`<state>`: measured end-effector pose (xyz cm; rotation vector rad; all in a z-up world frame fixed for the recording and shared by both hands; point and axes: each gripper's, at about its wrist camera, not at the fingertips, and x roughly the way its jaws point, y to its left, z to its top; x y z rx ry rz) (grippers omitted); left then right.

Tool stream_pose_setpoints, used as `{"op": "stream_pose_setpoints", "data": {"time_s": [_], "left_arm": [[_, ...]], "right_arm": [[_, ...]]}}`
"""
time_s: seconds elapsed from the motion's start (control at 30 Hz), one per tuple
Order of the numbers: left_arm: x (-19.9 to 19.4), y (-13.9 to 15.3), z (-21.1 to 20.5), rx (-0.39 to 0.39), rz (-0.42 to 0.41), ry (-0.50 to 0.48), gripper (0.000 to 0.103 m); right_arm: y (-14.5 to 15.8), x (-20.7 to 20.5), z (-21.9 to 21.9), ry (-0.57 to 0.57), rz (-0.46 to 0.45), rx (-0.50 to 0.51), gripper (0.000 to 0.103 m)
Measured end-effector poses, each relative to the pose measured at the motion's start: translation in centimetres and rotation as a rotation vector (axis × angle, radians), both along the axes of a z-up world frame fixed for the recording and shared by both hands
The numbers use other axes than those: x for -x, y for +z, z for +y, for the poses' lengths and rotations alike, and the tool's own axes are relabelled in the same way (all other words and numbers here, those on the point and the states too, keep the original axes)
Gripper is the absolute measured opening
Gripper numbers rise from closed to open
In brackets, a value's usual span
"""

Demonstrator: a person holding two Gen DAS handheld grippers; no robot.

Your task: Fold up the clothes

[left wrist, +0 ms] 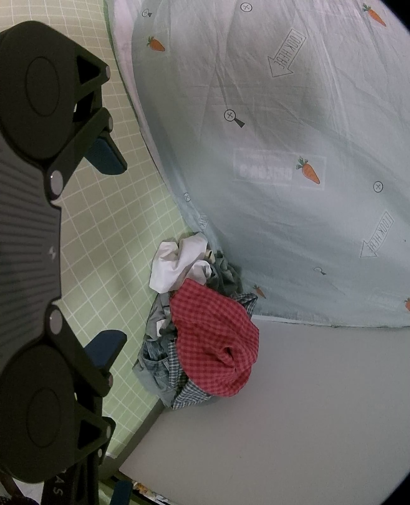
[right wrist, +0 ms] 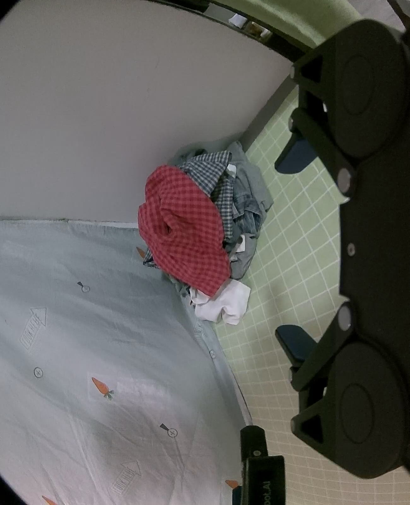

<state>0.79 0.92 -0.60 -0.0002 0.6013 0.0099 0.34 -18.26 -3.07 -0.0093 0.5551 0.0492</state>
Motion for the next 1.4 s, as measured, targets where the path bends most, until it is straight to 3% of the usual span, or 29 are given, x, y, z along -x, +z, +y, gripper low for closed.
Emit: {"op": "stream_pose_setpoints", "data": {"time_s": [1.4], "left_arm": [[-2.1, -0.8, -1.0, -0.004, 0.018, -0.012, 0.103]], "right_arm": [[-0.2, -2.0, -0.9, -0.012, 0.015, -0.001, 0.103]]}}
